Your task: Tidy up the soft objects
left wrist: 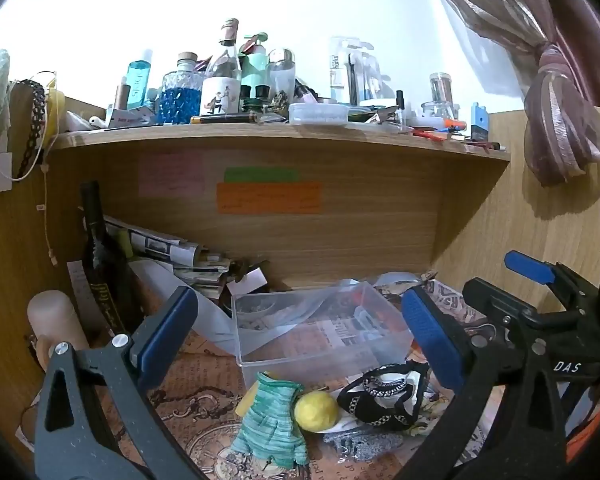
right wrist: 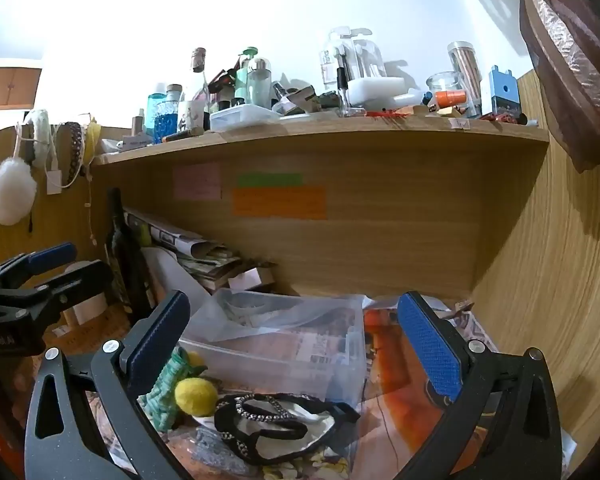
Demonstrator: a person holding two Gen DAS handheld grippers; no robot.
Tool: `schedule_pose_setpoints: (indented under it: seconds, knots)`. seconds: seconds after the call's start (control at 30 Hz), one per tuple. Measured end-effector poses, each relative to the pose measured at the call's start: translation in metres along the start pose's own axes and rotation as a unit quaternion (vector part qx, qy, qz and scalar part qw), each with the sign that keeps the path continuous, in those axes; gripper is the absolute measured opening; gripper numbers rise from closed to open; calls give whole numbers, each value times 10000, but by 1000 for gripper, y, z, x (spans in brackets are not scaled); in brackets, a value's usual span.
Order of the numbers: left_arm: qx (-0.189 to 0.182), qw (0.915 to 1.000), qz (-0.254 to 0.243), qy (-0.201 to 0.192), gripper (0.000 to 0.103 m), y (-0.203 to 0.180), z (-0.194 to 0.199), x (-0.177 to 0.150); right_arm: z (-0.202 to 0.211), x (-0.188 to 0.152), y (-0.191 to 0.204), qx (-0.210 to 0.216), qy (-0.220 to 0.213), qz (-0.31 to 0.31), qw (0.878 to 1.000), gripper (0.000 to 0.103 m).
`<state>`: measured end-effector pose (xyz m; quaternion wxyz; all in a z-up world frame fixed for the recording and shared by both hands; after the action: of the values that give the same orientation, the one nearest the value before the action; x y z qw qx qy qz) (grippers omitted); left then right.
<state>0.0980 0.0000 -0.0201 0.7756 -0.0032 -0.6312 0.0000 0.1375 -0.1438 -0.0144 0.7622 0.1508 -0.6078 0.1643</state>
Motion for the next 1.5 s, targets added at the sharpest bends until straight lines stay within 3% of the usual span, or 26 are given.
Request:
schedule_pose_setpoints:
  seconds: [1.5]
  knots:
    - [-52, 10000, -54, -6, 103, -6, 0, -2, 11, 9, 7, 87, -148, -43, 9998, 103]
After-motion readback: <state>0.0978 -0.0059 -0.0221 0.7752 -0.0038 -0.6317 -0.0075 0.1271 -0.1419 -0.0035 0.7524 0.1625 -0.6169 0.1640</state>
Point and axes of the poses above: each gripper's, at about its wrist camera, not at the fingertips, and z roughly against the way its jaws point, y to its left, x to its top, the point moved 10 cm from there along -z, roughly the way its jaws point, and after that the axes turned 2 degrees about -z, right-handed, at the moved point
